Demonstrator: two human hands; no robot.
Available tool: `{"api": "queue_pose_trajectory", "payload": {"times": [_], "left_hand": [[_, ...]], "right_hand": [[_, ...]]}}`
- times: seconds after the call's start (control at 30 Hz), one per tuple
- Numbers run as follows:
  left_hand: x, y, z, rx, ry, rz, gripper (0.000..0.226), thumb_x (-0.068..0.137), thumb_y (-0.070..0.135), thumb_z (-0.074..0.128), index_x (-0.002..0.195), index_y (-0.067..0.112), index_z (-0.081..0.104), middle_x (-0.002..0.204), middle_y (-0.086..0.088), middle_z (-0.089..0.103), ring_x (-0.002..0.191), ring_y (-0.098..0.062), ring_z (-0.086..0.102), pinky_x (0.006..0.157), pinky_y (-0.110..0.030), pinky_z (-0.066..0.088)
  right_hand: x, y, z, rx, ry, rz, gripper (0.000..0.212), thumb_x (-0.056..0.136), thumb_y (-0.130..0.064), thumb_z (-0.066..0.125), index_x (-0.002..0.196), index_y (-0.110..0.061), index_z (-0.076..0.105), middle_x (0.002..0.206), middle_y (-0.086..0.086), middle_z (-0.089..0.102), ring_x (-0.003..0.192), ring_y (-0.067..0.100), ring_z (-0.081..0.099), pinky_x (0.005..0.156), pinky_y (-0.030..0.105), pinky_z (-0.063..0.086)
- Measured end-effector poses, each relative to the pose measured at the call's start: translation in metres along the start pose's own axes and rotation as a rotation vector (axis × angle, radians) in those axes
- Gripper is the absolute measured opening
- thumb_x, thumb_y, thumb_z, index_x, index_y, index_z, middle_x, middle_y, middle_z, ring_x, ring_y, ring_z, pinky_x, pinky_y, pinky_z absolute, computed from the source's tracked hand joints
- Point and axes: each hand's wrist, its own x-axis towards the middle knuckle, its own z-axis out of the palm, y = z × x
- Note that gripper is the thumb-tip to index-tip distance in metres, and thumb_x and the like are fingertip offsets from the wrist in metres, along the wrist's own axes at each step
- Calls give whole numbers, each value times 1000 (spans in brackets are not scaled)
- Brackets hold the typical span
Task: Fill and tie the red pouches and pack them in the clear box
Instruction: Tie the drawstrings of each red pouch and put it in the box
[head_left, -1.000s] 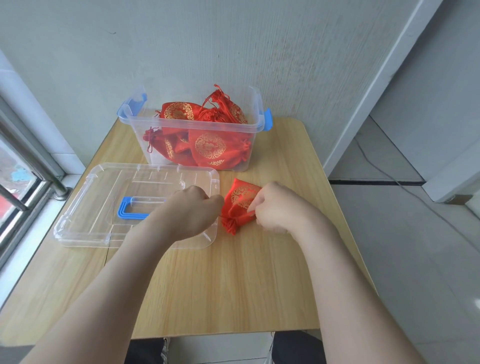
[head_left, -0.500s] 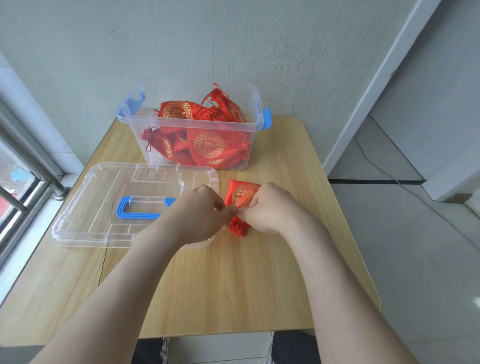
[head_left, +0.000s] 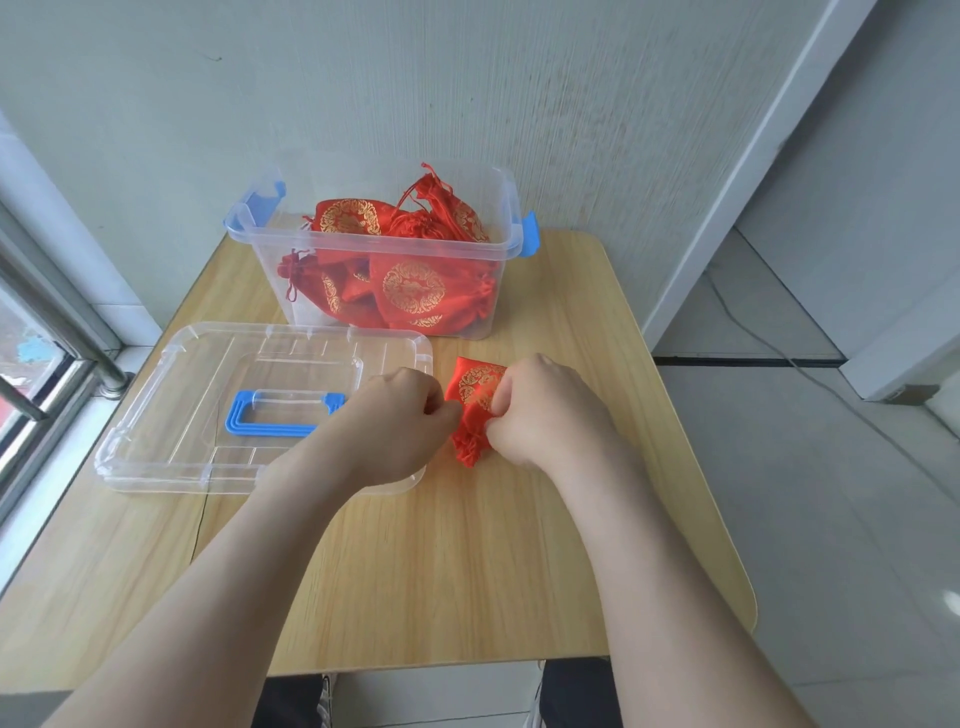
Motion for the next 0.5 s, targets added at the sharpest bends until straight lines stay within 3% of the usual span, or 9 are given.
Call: {"api": "queue_pose_trajectory", "payload": {"times": [0.07,0.13,0.2,0.37,0.5], "left_hand": [[-2,4,-3,-59,13,19,46,105,32,52,70,3,43,69,-10,47,68,-25,43,62,-38,38],[-1,2,-5,-163,41,12,47,105,33,54,80,-7,54,78,-23,58,75,-33,55,68,-44,47],[-1,1,-8,-294,64,-17,46,102,36,60,84,-5,63,78,-19,66,72,-27,61,69,-40,50],[-1,9,-15,-672,-18,-81,36,98,32,71,82,-1,71,67,-1,70,60,-15,57,66,-30,50],[-1,11,-18,-831,-72,-122,30,106,35,61,89,11,57,88,-7,80,56,-15,49,63,-33,46]], "right_hand": [[-1,0,0,63,-8,-54,22,86,-16,75,102,-32,75,97,-10,67,88,19,68,76,36,62],[0,-1,-1,93,-34,-90,26,86,-16,75,94,-39,80,94,-12,71,85,16,70,76,38,65],[1,-2,-1,112,-69,-111,27,85,-17,74,90,-42,82,90,-12,74,81,16,71,72,37,65],[2,-2,-4,203,-72,-109,14,87,-19,75,87,-33,78,77,-9,70,64,12,66,51,25,47],[0,-1,-8,311,-54,-92,8,90,-22,75,90,-30,74,82,-6,70,69,11,68,53,23,45]]}}
